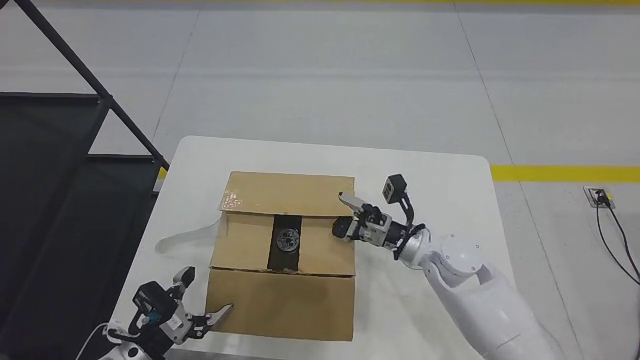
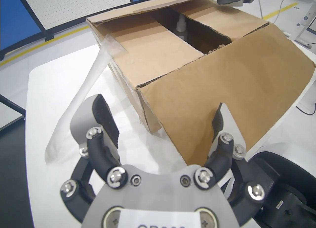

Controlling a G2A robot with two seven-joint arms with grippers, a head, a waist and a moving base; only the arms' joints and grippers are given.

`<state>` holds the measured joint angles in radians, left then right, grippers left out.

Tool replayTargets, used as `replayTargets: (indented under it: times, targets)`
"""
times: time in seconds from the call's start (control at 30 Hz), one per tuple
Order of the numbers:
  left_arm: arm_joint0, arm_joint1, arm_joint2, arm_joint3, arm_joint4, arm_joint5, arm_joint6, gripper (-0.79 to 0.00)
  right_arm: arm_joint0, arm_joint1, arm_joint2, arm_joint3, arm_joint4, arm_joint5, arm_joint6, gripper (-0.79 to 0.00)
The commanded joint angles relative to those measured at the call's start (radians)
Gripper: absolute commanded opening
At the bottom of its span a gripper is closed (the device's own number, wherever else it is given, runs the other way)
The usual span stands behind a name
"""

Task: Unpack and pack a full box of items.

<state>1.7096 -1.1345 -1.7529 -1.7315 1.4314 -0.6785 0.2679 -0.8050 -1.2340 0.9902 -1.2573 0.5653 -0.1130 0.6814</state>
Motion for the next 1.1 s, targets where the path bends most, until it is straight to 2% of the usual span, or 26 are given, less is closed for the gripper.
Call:
replayTargets:
  times: [0.0, 0.17, 0.3, 0.4, 0.57, 0.8, 1.07]
  targets:
    - [0.002, 0.001, -0.001, 0.002, -0.002, 0.003, 0.001, 0.0, 0.012, -0.009, -0.003, 0.015, 0.017, -0.034, -0.045, 0.0]
    - [0.007, 0.003, 0.003, 0.007, -0.007, 0.009, 0.003, 0.0, 0.065, -0.032, 0.0, 0.064, 0.088, -0.081, -0.083, 0.0]
    - [0.01, 0.003, 0.013, 0.006, -0.007, 0.017, 0.004, 0.0, 0.146, -0.054, -0.021, 0.144, 0.087, -0.071, -0.129, 0.0]
    - [0.013, 0.004, 0.02, 0.006, -0.004, 0.021, 0.008, 0.0, 0.215, -0.078, -0.056, 0.218, 0.028, -0.055, -0.267, 0.0]
    - [0.019, 0.005, 0.029, 0.008, -0.001, 0.033, 0.016, 0.0, 0.309, -0.125, -0.124, 0.335, -0.006, -0.055, -0.357, 0.0]
    - [0.027, 0.007, 0.035, 0.011, 0.0, 0.044, 0.024, 0.0, 0.399, -0.188, -0.191, 0.497, -0.028, -0.086, -0.395, 0.0]
    - [0.031, 0.01, 0.05, 0.009, 0.009, 0.049, 0.029, 0.0, 0.455, -0.236, -0.236, 0.62, -0.104, -0.111, -0.418, 0.0]
